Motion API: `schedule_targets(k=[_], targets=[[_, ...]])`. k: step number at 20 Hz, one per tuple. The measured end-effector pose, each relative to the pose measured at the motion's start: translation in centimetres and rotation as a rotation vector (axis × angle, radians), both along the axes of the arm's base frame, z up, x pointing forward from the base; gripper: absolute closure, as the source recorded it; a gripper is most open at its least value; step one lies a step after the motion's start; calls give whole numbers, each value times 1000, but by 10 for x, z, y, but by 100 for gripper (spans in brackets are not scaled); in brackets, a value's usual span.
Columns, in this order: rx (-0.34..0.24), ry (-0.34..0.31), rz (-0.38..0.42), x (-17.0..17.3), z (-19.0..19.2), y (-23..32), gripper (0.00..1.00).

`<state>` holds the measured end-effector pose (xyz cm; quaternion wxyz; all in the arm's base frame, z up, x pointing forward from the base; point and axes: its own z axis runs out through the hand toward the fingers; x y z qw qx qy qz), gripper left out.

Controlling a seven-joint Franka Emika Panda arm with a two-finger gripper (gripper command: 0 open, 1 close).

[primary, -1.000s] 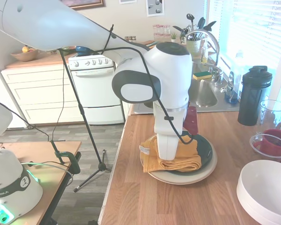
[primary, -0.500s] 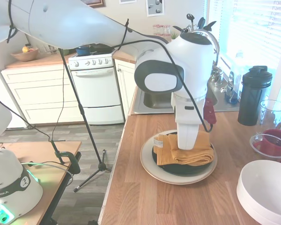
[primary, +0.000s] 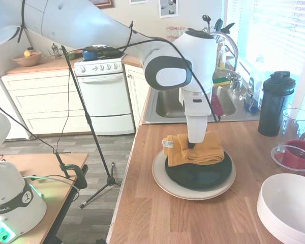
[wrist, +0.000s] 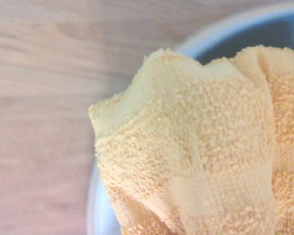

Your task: Wipe the blue plate in counterclockwise motion

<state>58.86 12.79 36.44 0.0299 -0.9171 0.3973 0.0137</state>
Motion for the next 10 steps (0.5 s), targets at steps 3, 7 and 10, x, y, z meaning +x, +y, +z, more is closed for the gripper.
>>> schedule_targets(k=[3, 7, 10], targets=[[-1, -20, -2, -23, 1, -11, 100], [2, -28, -10, -46, 0, -31, 100], [14, -20, -24, -50, -3, -49, 100]])
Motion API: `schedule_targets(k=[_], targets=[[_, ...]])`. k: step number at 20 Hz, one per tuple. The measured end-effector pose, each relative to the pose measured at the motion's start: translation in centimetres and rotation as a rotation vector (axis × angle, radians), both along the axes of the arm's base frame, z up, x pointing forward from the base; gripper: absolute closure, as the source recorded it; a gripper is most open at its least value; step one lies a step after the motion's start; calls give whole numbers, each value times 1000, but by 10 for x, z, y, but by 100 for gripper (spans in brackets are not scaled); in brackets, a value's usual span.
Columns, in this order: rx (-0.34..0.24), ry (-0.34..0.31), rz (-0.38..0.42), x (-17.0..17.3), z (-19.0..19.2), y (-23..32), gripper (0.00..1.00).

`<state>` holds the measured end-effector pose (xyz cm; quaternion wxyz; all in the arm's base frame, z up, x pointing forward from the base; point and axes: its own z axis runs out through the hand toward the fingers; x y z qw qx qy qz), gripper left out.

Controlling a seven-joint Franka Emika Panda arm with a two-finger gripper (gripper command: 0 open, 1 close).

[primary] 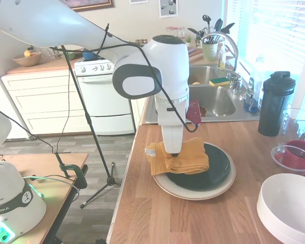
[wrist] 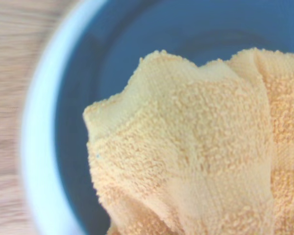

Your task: Wipe the blue plate in counterclockwise motion

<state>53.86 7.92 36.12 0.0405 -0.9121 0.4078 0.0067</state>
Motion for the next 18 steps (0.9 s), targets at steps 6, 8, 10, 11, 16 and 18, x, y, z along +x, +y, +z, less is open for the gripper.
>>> schedule_targets(k=[6, 8, 10, 11, 16, 18], targets=[[24, 28, -51, 12, -11, -36, 100], [32, 47, -66, 24, -15, -46, 100], [36, 59, -74, 37, -16, -52, 100], [37, 62, -75, 43, -15, -52, 100], [40, 48, -65, 56, -5, -47, 100], [42, 41, -66, 57, -1, -48, 100]])
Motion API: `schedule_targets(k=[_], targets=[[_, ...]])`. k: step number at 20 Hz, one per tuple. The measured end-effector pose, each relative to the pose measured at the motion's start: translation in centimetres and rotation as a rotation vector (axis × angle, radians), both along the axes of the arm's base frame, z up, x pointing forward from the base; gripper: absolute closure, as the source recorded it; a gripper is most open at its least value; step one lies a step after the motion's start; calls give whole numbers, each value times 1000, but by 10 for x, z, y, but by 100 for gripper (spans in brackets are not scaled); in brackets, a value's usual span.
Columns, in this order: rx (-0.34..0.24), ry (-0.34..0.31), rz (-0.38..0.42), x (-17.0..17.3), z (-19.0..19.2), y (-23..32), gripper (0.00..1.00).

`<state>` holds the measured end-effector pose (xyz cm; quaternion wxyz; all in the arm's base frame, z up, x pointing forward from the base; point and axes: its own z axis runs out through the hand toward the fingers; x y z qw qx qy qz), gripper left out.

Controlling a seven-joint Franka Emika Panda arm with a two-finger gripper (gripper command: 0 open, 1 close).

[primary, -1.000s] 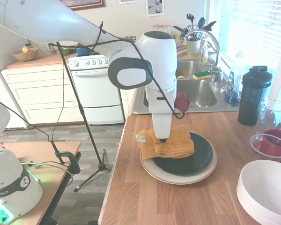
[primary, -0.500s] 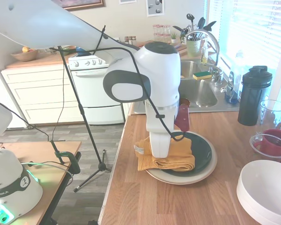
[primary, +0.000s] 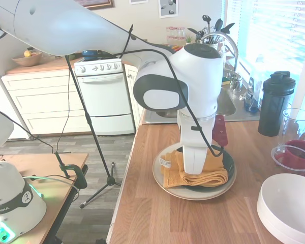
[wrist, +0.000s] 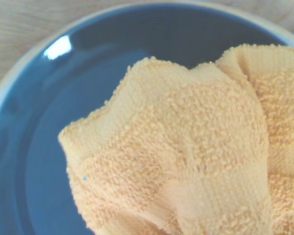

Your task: Wipe the blue plate in counterclockwise motion

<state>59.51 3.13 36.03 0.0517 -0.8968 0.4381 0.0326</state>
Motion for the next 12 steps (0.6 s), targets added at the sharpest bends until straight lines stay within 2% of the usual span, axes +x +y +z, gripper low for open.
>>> schedule_targets(k=[4, 12], targets=[[11, -19, -11, -1, 13, -14, 100], [17, -54, -72, -14, 56, -80, 100]])
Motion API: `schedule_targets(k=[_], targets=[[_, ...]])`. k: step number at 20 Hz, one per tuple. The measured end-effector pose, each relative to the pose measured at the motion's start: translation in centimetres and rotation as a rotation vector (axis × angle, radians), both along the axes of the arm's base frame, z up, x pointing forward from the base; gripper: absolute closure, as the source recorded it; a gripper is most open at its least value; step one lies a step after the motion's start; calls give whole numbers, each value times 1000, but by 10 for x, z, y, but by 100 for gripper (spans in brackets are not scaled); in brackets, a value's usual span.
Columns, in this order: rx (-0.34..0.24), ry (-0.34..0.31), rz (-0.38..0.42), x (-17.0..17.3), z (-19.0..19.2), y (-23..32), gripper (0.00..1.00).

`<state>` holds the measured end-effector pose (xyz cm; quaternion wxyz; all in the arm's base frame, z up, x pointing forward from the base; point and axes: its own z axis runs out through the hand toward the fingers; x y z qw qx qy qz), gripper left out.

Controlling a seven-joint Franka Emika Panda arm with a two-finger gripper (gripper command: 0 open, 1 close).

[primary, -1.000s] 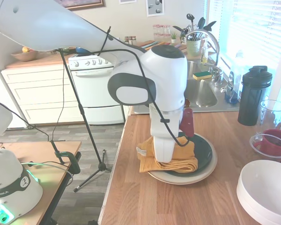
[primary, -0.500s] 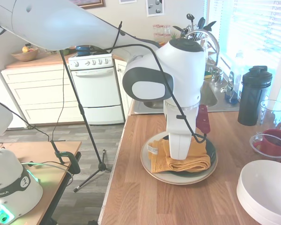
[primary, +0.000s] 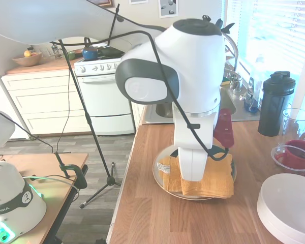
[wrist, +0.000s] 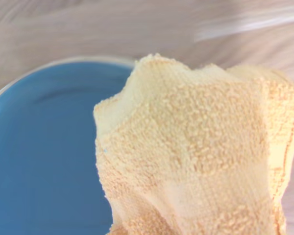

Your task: Wipe the blue plate in counterclockwise motion

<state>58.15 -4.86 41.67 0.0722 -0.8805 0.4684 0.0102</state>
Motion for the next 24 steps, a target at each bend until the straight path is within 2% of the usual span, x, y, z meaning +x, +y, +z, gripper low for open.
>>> schedule_targets(k=[6, 15, 21, 22, 24], targets=[[-3, 1, -49, -6, 3, -40, 100], [-8, 85, -106, -3, -65, -88, 100], [-8, 94, -114, 2, -80, -101, 100], [-8, 93, -110, 3, -80, -98, 0], [-11, 88, -100, 5, -80, -92, 0]])
